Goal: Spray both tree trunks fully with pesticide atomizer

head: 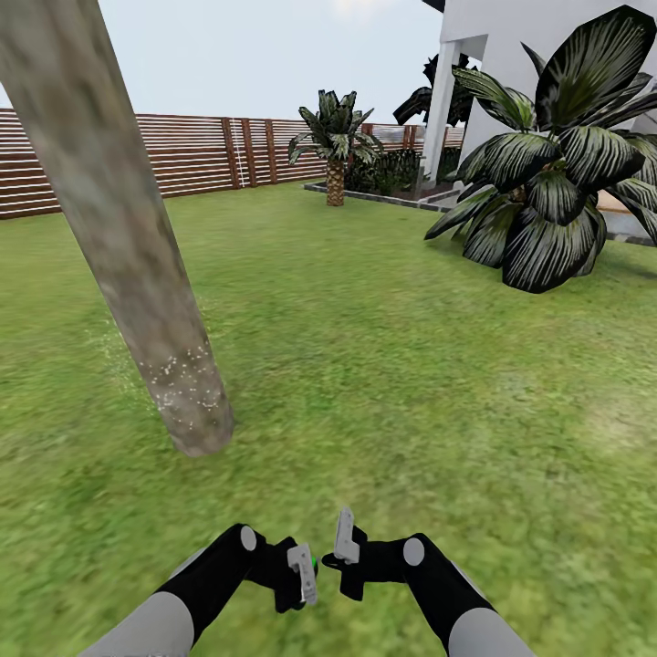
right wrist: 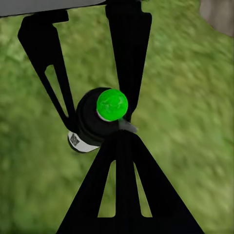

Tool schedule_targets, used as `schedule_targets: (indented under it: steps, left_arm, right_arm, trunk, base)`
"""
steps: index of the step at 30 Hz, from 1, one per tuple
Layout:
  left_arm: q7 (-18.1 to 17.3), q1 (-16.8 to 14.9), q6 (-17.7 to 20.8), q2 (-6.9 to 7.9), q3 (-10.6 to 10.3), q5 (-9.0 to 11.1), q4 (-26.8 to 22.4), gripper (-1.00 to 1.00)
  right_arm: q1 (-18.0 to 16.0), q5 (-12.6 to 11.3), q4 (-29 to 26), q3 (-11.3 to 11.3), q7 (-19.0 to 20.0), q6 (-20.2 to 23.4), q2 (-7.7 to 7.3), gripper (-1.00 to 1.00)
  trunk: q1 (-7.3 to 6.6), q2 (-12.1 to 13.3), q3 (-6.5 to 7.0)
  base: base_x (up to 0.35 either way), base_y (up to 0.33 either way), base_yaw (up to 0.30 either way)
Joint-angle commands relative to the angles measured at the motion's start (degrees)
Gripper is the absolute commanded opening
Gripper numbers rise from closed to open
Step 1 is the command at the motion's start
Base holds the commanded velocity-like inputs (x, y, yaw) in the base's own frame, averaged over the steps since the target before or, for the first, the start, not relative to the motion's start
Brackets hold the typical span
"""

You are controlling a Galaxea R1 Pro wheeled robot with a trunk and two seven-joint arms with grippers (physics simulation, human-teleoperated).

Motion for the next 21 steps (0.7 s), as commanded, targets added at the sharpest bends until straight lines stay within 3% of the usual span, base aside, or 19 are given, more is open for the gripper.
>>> schedule_targets:
  steps: [1,21]
  left_arm:
    - [-0.24,-0.03,0.32,-0.01,-0.02,-0.13,-0.12,-1.0]
    - [-0.33,0.04,0.23,-0.79,0.04,-0.11,-0.09,-1.0]
  right_arm:
    - [-0.02,0.39,-0.06,-0.33,0.26,-0.22,0.06,-1.0]
    - [-0.02,0.39,-0.06,-0.33,0.26,-0.22,0.06,-1.0]
  trunk:
    - [-0.01,-0.02,-0.05]
    - [-0.01,-0.02,-0.05]
  base:
    - [0.0,0.0,0.0]
    - [0.0,0.0,0.0]
